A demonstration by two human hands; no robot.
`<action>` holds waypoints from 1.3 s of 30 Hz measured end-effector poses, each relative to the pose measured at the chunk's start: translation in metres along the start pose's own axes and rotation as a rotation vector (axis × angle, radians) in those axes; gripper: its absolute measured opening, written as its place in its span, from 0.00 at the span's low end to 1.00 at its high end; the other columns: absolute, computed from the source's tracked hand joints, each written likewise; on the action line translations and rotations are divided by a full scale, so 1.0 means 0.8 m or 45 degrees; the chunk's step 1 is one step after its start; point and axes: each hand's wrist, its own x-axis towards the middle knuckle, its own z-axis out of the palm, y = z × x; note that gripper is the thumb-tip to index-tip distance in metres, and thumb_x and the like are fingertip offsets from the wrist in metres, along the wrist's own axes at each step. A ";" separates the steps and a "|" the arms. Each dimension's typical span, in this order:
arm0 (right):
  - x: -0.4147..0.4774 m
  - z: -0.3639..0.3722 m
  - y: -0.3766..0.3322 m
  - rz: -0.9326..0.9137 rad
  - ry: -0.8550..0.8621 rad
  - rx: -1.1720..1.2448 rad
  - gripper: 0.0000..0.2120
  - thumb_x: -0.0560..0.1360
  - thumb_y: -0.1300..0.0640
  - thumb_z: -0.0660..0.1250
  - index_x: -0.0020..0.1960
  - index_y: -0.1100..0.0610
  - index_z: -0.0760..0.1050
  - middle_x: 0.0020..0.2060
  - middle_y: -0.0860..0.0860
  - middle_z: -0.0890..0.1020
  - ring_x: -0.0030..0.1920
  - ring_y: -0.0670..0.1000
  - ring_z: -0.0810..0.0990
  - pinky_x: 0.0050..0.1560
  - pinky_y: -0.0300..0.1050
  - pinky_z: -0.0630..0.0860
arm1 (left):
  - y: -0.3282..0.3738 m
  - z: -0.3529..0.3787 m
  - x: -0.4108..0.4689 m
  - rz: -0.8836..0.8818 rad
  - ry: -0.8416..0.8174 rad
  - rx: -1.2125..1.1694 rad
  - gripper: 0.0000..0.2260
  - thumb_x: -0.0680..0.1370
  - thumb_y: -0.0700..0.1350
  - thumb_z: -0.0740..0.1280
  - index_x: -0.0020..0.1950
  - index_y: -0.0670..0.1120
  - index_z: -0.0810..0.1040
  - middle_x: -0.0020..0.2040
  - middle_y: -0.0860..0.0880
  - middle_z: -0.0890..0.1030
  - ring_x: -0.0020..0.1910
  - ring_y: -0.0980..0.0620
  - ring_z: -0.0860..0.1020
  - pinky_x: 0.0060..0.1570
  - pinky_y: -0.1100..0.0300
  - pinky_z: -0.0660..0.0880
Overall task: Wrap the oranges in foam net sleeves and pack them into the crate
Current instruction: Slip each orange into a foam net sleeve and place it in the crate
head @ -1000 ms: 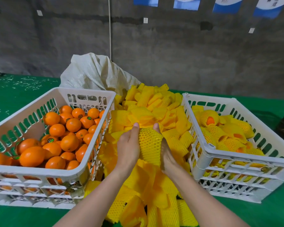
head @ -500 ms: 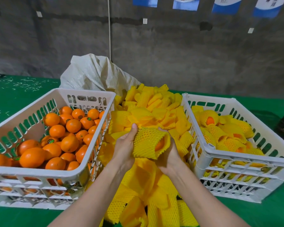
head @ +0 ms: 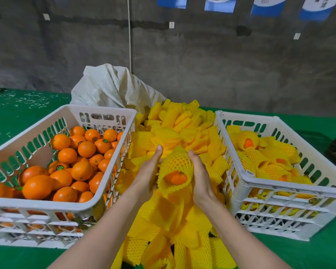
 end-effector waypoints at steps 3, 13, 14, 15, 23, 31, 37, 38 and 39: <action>-0.001 -0.007 0.002 -0.239 -0.002 -0.393 0.20 0.73 0.43 0.56 0.53 0.58 0.70 0.52 0.60 0.75 0.55 0.53 0.74 0.52 0.53 0.71 | 0.005 0.002 -0.005 -0.272 -0.224 -0.169 0.25 0.75 0.65 0.59 0.51 0.47 0.84 0.53 0.41 0.83 0.52 0.41 0.81 0.50 0.47 0.77; 0.007 -0.018 0.007 -0.415 -0.036 -0.404 0.14 0.74 0.47 0.59 0.44 0.59 0.68 0.41 0.55 0.71 0.44 0.53 0.71 0.44 0.52 0.68 | 0.001 0.011 -0.010 -0.140 -0.319 -0.119 0.22 0.66 0.58 0.68 0.54 0.47 0.81 0.50 0.43 0.84 0.47 0.46 0.83 0.47 0.52 0.80; 0.004 -0.020 0.009 -0.459 0.008 -0.447 0.10 0.74 0.46 0.59 0.50 0.51 0.69 0.49 0.50 0.72 0.51 0.50 0.73 0.48 0.46 0.71 | 0.001 0.011 -0.010 -0.104 -0.301 -0.111 0.22 0.67 0.59 0.67 0.55 0.47 0.80 0.51 0.44 0.84 0.49 0.47 0.83 0.48 0.53 0.80; -0.002 -0.021 0.012 -0.518 0.054 -0.487 0.10 0.74 0.45 0.59 0.56 0.43 0.66 0.56 0.46 0.70 0.58 0.47 0.72 0.53 0.40 0.72 | 0.002 0.011 -0.010 -0.075 -0.273 -0.099 0.23 0.68 0.61 0.65 0.56 0.48 0.79 0.53 0.45 0.84 0.52 0.48 0.82 0.49 0.53 0.79; -0.014 -0.018 0.013 -0.555 -0.073 -0.701 0.17 0.74 0.42 0.61 0.62 0.34 0.63 0.68 0.41 0.62 0.72 0.41 0.54 0.56 0.18 0.57 | 0.007 0.032 -0.007 0.270 -0.062 0.271 0.21 0.76 0.64 0.56 0.55 0.52 0.78 0.58 0.51 0.81 0.56 0.54 0.78 0.60 0.52 0.74; 0.010 -0.073 -0.019 -0.648 0.141 -0.578 0.23 0.70 0.52 0.70 0.63 0.45 0.67 0.61 0.50 0.72 0.63 0.46 0.70 0.61 0.43 0.72 | 0.015 0.124 0.018 0.091 -0.009 -0.066 0.13 0.82 0.51 0.57 0.49 0.45 0.77 0.42 0.46 0.81 0.42 0.49 0.80 0.48 0.55 0.76; 0.032 -0.161 -0.050 -0.796 0.463 -0.736 0.23 0.66 0.53 0.71 0.61 0.50 0.71 0.57 0.51 0.74 0.60 0.48 0.71 0.57 0.32 0.67 | -0.005 0.202 0.041 0.388 -0.170 0.201 0.16 0.84 0.50 0.52 0.46 0.49 0.78 0.45 0.52 0.82 0.46 0.54 0.80 0.48 0.57 0.77; 0.039 -0.180 -0.056 -0.787 0.510 -0.757 0.24 0.67 0.55 0.72 0.61 0.51 0.71 0.58 0.49 0.74 0.61 0.48 0.70 0.57 0.33 0.66 | -0.011 0.213 0.048 0.503 -0.170 0.347 0.15 0.84 0.48 0.53 0.50 0.49 0.79 0.48 0.50 0.82 0.48 0.52 0.80 0.50 0.56 0.77; 0.047 -0.200 -0.061 -0.763 0.555 -0.773 0.25 0.67 0.56 0.72 0.63 0.51 0.70 0.58 0.47 0.72 0.61 0.47 0.69 0.57 0.33 0.65 | -0.016 0.223 0.057 0.625 -0.147 0.491 0.14 0.83 0.45 0.54 0.55 0.45 0.79 0.52 0.46 0.82 0.51 0.48 0.79 0.52 0.57 0.75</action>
